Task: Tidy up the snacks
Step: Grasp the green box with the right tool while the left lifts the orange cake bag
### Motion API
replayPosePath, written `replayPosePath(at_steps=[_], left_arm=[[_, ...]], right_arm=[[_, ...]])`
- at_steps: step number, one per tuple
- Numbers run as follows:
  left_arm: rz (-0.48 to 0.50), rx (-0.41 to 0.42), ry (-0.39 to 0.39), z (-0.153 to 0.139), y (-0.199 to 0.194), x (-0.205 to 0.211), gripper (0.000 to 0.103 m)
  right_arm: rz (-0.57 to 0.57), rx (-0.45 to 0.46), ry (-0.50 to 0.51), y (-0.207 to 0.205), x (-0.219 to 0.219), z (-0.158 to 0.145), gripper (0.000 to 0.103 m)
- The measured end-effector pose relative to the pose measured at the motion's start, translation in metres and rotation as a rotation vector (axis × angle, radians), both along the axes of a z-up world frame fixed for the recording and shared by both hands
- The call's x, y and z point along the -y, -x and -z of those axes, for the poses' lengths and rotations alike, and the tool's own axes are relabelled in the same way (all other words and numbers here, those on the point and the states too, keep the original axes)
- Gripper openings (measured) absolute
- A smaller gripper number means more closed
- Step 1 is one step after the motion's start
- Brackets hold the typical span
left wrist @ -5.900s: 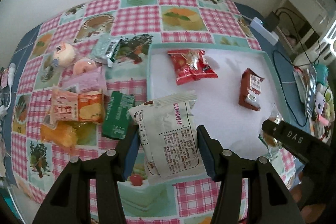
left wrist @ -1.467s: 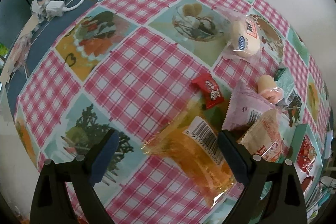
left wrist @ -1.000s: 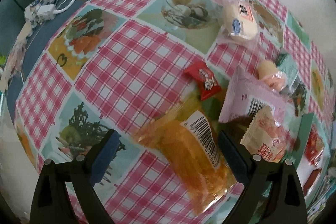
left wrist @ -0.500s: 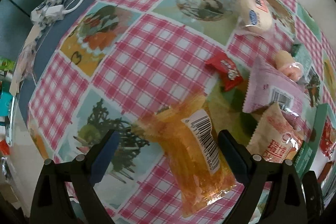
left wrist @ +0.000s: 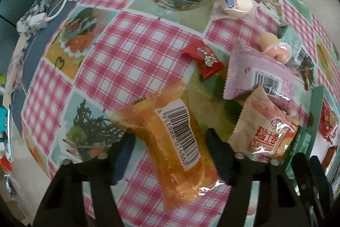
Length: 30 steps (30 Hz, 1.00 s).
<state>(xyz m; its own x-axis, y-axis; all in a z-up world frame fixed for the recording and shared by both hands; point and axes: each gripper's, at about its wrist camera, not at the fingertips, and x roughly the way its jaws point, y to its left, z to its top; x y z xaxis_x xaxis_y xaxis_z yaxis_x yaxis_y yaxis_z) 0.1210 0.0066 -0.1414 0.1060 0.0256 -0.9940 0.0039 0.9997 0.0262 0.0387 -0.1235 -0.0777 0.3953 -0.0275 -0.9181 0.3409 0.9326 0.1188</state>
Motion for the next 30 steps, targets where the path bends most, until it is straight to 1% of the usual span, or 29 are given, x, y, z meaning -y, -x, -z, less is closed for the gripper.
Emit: replayPosePath(at_steps=[1, 2, 4, 8, 12, 13, 14, 19, 22, 23, 25, 30], left_arm=[[0.005, 0.001, 0.001, 0.000, 0.002, -0.001, 0.059], [0.012, 0.006, -0.003, -0.006, 0.006, -0.002, 0.059], [0.024, 0.012, 0.001, -0.005, 0.008, 0.001, 0.057], [0.019, 0.014, 0.004, -0.008, 0.006, 0.006, 0.056], [0.013, 0.014, 0.007, -0.007, 0.005, 0.003, 0.056], [0.013, 0.014, 0.006, -0.007, 0.005, 0.004, 0.056], [0.014, 0.014, 0.007, -0.008, 0.005, 0.002, 0.056], [0.014, 0.014, 0.007, -0.007, 0.005, 0.004, 0.056], [0.017, 0.013, 0.001, -0.007, 0.005, 0.003, 0.057], [0.019, 0.012, -0.001, -0.008, 0.003, -0.004, 0.057], [0.023, 0.009, -0.009, -0.007, 0.003, -0.004, 0.057], [0.029, 0.014, -0.016, -0.006, 0.005, 0.001, 0.057]], right_arm=[[0.001, -0.005, -0.001, 0.000, 0.000, 0.002, 0.063], [0.002, -0.013, -0.002, 0.000, 0.001, 0.004, 0.061], [0.003, -0.027, 0.003, -0.002, 0.002, 0.007, 0.055], [0.009, -0.056, 0.012, -0.002, 0.005, 0.013, 0.050], [0.002, -0.072, 0.023, -0.003, 0.004, 0.018, 0.048], [-0.003, -0.075, 0.032, -0.003, 0.003, 0.018, 0.047], [-0.008, -0.081, 0.043, -0.003, 0.002, 0.019, 0.043], [-0.037, -0.100, 0.069, -0.002, -0.004, 0.018, 0.043], [-0.058, -0.111, 0.062, 0.000, -0.009, 0.018, 0.043], [-0.066, -0.114, 0.062, 0.001, -0.011, 0.018, 0.043], [-0.079, -0.120, 0.076, 0.001, -0.014, 0.019, 0.043], [-0.083, -0.133, 0.078, 0.001, -0.014, 0.025, 0.043]])
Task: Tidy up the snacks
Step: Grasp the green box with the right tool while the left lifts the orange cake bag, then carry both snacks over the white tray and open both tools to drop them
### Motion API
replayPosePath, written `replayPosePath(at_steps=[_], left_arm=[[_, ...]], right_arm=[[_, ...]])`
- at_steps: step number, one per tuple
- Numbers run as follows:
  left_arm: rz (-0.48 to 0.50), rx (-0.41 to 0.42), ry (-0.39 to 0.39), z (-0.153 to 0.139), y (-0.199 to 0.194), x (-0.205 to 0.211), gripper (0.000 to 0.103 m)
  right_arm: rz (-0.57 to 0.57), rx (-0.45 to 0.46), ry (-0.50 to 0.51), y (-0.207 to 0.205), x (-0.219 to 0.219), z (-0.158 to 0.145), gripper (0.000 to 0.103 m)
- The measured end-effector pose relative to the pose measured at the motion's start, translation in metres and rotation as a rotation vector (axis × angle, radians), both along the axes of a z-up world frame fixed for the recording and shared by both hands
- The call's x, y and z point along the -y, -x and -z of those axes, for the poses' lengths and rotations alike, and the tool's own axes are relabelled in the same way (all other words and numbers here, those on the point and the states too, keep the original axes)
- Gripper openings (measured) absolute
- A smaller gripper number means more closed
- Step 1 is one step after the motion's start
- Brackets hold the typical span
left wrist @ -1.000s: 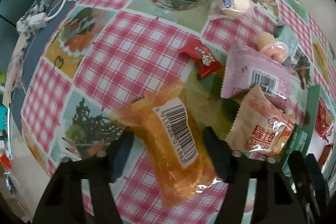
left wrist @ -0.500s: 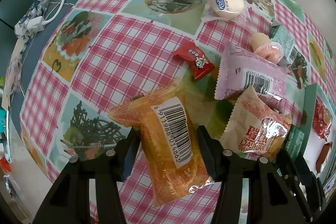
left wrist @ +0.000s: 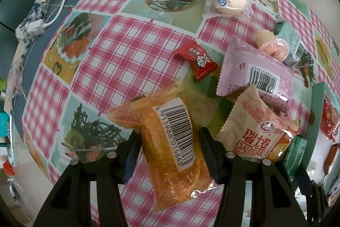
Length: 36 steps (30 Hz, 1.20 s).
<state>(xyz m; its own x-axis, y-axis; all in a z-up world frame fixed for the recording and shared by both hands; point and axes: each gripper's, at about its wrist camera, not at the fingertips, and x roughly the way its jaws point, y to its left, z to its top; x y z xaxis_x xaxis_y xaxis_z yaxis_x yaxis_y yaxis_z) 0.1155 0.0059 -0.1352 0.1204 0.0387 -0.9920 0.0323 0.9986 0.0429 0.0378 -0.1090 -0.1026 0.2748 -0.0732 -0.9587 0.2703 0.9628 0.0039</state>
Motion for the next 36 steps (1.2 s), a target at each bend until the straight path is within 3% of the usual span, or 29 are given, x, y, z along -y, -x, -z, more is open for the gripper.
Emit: replayPosePath(at_steps=[5, 8, 25, 31, 36], left_arm=[[0.000, 0.003, 0.001, -0.002, 0.001, 0.000, 0.056], [-0.006, 0.010, 0.024, -0.007, 0.000, -0.005, 0.050], [-0.040, 0.218, 0.083, -0.081, 0.010, -0.046, 0.048], [-0.037, 0.248, 0.093, -0.091, 0.015, -0.039, 0.048], [-0.003, 0.253, 0.105, -0.095, 0.021, -0.026, 0.048]], right_arm=[[-0.002, 0.002, 0.009, 0.000, -0.002, 0.002, 0.043], [0.007, 0.001, 0.001, -0.001, -0.001, 0.001, 0.043], [0.077, 0.127, -0.066, 0.011, 0.019, -0.045, 0.042], [0.110, 0.143, -0.069, 0.016, 0.031, -0.053, 0.042], [0.205, 0.150, -0.055, 0.029, 0.058, -0.061, 0.042]])
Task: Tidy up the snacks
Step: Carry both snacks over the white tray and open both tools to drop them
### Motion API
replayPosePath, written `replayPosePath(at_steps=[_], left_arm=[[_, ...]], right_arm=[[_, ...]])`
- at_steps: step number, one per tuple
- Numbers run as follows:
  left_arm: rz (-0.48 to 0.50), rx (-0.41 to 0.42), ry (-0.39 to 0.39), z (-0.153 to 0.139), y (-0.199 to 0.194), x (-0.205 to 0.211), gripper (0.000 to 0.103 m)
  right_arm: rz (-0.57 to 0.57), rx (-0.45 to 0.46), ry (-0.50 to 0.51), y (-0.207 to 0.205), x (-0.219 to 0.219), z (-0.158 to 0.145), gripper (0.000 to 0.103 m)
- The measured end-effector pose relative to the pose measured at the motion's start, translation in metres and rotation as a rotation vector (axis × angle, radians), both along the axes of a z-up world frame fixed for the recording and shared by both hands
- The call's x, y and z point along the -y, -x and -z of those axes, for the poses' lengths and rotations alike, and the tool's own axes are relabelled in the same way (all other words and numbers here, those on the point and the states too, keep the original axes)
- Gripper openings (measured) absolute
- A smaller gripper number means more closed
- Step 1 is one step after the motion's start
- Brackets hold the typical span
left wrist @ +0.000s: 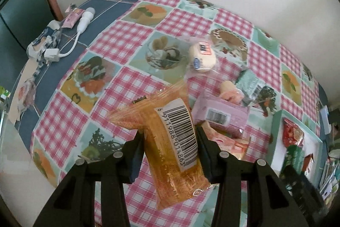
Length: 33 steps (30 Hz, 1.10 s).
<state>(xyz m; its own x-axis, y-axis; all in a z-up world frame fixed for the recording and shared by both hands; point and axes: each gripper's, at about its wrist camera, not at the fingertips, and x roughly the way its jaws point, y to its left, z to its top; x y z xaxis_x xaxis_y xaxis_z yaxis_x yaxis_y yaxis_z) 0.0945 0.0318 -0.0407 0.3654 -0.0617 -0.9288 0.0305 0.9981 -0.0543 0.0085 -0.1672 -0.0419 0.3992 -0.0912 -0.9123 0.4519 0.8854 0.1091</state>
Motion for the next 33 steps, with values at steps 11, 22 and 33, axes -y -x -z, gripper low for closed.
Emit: replayPosePath(at_steps=[11, 22, 33], left_arm=[[0.290, 0.078, -0.047, -0.018, 0.049, 0.090, 0.048], [0.508, 0.046, -0.021, -0.008, 0.094, 0.166, 0.048], [0.548, 0.041, 0.014, 0.006, 0.103, 0.205, 0.048]], right_arm=[[0.270, -0.025, -0.013, 0.051, 0.091, -0.004, 0.042], [0.470, -0.025, -0.065, 0.104, 0.160, 0.003, 0.042], [0.532, -0.035, -0.075, 0.123, 0.186, 0.021, 0.042]])
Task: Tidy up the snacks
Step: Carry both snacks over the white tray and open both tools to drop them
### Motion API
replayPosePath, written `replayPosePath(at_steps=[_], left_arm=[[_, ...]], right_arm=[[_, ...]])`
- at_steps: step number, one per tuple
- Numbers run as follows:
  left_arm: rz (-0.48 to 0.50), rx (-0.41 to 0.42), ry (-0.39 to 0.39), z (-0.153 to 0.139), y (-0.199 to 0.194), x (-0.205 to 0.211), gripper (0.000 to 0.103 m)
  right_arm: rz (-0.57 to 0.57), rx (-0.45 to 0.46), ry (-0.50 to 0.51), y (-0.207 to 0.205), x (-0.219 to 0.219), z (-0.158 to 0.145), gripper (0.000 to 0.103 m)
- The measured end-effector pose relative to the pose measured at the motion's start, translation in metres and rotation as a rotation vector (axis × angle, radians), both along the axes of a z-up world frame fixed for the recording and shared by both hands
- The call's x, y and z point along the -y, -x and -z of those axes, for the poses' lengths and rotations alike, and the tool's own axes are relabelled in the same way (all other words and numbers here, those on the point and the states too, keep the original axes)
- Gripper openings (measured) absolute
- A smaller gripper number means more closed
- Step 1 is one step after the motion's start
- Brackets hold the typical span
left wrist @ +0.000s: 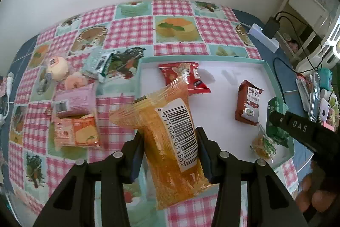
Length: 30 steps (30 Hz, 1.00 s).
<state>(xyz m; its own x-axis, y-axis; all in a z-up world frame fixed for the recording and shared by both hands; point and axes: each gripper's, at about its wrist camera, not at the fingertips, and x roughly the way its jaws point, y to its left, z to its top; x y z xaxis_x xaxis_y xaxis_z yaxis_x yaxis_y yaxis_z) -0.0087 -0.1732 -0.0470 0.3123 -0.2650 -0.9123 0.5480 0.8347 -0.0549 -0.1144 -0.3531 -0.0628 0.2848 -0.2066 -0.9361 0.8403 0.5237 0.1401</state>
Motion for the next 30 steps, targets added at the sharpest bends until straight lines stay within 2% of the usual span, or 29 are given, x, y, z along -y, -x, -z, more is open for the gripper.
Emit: replayPosePath(at_steps=[6, 14, 20, 21, 24, 28, 30], left_arm=[[0.024, 0.049, 0.014, 0.006, -0.001, 0.019, 0.048], [0.051, 0.070, 0.049, 0.007, -0.002, 0.033, 0.048], [0.058, 0.040, 0.036, 0.019, -0.005, 0.039, 0.049], [0.058, 0.038, 0.039, 0.019, -0.005, 0.038, 0.050], [0.062, 0.038, 0.051, 0.014, -0.005, 0.038, 0.067], [0.058, 0.037, 0.063, 0.008, -0.006, 0.034, 0.068], [0.048, 0.026, 0.065, 0.006, -0.009, 0.032, 0.076]], right_arm=[[-0.002, -0.001, 0.019, -0.001, 0.003, 0.005, 0.043], [-0.017, 0.014, 0.047, -0.007, 0.004, 0.007, 0.043], [-0.011, 0.010, 0.045, -0.008, 0.006, 0.010, 0.043], [-0.008, 0.010, 0.045, -0.008, 0.006, 0.010, 0.043], [0.000, 0.009, 0.044, -0.007, 0.006, 0.011, 0.043], [0.009, 0.008, 0.038, -0.005, 0.006, 0.011, 0.043], [0.012, 0.010, 0.045, -0.005, 0.006, 0.010, 0.043]])
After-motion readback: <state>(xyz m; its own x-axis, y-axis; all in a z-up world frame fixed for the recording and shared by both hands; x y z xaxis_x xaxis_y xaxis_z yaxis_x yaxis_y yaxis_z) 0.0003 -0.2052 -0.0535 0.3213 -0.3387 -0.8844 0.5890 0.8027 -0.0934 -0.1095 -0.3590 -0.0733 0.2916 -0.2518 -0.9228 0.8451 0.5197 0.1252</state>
